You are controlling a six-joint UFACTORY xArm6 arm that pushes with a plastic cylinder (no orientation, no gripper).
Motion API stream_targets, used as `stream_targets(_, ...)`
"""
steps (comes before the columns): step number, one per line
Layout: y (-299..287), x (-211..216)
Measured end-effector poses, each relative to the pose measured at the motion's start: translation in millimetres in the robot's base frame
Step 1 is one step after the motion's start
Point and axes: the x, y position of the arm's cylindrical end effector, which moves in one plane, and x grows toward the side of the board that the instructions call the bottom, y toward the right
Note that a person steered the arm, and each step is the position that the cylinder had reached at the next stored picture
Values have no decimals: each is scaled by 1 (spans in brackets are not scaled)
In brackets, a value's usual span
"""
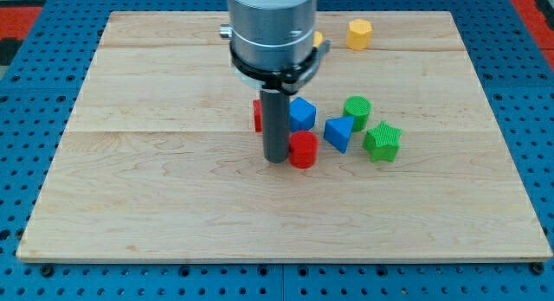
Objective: Move the arm away from the red circle
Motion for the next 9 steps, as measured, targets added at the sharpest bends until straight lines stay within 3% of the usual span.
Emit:
stream_targets(1,0,2)
stream_targets(4,-102,-22)
stream_targets(8,-180,-26)
stream_targets(9,-180,-79)
